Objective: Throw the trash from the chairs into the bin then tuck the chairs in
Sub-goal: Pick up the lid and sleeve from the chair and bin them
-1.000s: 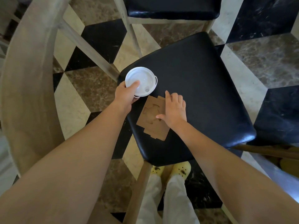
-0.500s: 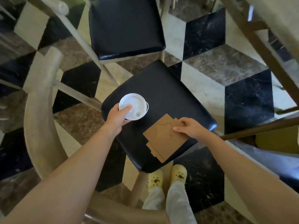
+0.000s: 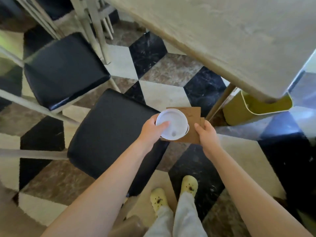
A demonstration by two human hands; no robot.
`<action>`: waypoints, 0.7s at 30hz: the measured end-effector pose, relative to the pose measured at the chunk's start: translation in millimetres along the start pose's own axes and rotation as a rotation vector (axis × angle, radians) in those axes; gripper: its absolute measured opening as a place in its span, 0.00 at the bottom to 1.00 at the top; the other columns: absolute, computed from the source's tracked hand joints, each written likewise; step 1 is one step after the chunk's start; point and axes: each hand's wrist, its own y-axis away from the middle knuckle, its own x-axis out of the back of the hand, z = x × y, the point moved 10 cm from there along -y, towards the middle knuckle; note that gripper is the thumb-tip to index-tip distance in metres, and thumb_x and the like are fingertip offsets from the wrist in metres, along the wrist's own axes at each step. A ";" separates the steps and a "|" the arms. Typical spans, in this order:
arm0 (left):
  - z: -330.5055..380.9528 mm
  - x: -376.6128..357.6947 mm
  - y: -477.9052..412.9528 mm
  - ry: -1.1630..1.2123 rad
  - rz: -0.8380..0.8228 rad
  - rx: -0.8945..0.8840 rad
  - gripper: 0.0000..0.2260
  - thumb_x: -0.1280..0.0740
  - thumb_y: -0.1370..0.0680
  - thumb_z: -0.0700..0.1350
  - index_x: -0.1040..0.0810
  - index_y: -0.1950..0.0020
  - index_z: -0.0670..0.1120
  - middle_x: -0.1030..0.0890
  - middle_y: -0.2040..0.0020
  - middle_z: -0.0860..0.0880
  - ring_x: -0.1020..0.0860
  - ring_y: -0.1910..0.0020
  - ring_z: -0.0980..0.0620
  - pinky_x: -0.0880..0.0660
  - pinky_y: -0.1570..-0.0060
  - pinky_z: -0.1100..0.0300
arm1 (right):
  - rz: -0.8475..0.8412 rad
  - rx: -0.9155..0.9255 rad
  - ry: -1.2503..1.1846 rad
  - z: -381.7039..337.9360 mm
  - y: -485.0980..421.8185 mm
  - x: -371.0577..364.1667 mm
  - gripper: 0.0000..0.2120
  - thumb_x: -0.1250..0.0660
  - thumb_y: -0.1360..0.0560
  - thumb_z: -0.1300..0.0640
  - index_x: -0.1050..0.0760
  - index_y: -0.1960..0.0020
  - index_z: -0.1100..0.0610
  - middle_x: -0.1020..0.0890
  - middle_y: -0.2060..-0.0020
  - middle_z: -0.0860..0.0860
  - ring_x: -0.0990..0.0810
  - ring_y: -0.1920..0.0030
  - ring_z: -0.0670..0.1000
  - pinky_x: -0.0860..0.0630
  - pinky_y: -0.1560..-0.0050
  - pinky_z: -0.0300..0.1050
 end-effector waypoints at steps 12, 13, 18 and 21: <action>45.2 -210.3 12.3 -0.668 -0.059 -0.296 0.21 0.33 0.23 0.55 0.27 0.34 0.45 0.27 0.34 0.46 0.29 0.37 0.48 0.33 0.37 0.57 | 0.177 -0.098 -0.323 49.0 13.6 183.2 0.24 0.45 0.19 0.46 0.39 0.25 0.51 0.28 0.31 0.51 0.25 0.35 0.55 0.24 0.38 0.55; 46.7 -227.3 13.7 -0.697 -0.051 -0.306 0.22 0.34 0.23 0.55 0.27 0.33 0.45 0.29 0.33 0.46 0.31 0.35 0.48 0.34 0.35 0.55 | 0.189 -0.096 -0.362 53.0 13.1 198.0 0.23 0.45 0.19 0.47 0.38 0.26 0.52 0.26 0.33 0.51 0.23 0.37 0.54 0.23 0.39 0.53; 43.6 -316.6 18.1 -0.671 -0.154 -0.291 0.24 0.33 0.23 0.54 0.30 0.30 0.45 0.34 0.29 0.47 0.31 0.34 0.50 0.33 0.34 0.56 | 0.189 -0.030 -0.387 63.3 12.1 272.2 0.29 0.42 0.25 0.34 0.32 0.30 0.50 0.22 0.37 0.50 0.22 0.39 0.52 0.24 0.38 0.55; 40.7 -363.7 21.5 -0.630 -0.189 -0.274 0.22 0.33 0.23 0.54 0.29 0.32 0.48 0.32 0.32 0.48 0.29 0.40 0.53 0.31 0.40 0.59 | 0.139 0.021 -0.305 59.3 11.2 311.3 0.47 0.30 0.42 0.28 0.33 0.30 0.49 0.22 0.38 0.49 0.22 0.39 0.53 0.22 0.40 0.56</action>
